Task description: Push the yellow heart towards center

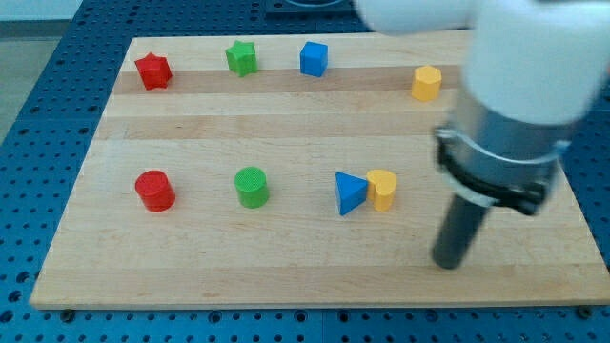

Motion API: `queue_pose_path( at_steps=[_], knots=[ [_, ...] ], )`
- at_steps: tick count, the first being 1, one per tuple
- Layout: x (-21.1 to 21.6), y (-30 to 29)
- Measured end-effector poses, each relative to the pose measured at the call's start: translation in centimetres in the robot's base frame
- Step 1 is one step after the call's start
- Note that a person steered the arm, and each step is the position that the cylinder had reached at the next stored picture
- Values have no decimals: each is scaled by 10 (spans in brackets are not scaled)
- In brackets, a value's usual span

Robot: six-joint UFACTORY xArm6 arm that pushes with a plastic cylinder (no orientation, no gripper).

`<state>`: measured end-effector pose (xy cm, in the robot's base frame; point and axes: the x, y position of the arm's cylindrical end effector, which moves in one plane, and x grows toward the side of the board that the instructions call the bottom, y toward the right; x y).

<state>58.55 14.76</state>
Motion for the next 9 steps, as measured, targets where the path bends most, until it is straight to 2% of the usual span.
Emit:
queue_pose_path(
  at_steps=[1,2,4,5,9],
  knots=[
    [-4,-1],
    [-53,-43],
    [-74,-69],
    [-119,-96],
    [-130,-103]
  ],
)
